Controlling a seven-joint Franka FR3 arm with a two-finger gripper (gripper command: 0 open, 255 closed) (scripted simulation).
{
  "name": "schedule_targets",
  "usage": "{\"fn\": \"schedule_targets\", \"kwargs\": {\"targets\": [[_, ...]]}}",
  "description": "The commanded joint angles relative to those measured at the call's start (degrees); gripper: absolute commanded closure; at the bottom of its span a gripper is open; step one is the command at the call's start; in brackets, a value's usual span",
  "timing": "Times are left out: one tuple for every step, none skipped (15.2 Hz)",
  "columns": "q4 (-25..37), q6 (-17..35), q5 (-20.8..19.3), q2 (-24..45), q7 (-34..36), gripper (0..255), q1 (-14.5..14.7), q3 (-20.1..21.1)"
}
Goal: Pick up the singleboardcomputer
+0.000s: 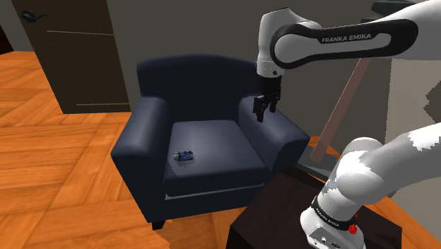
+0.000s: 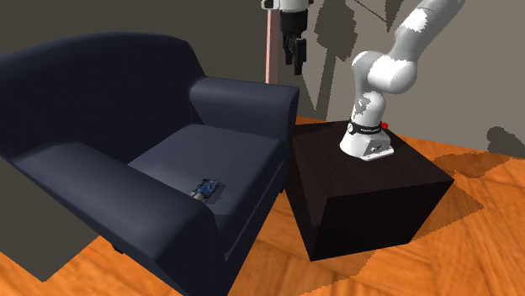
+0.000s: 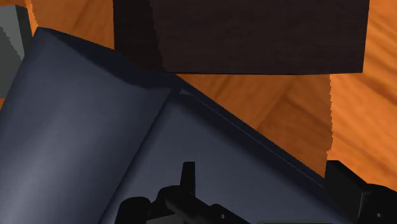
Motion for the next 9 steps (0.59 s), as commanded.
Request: {"fn": "schedule_targets", "kwargs": {"targets": [[-0.3, 4.5, -0.3, 3.7, -1.8, 0, 0.5, -0.4], [-0.2, 6.4, -0.4, 5.6, -2.7, 0, 0.7, -0.6], [0.1, 8.3, -0.4, 7.5, -3.6, 0, 0.9, -0.8], [0.4, 10.1, -0.5, 9.5, -4.5, 0, 1.2, -0.9], [0.8, 11.9, -0.6, 11.5, -5.3, 0, 1.4, -1.0], [1.3, 13.7, -0.6, 13.6, -6.2, 0, 1.6, -1.1], [1.8, 15.4, -0.6, 15.7, -7.0, 0, 1.9, -1.2], [2.4, 17.0, -0.6, 17.7, -7.9, 0, 2.1, -1.3], [3.1, 18.6, -0.6, 19.8, -8.8, 0, 2.3, -1.3]]}}
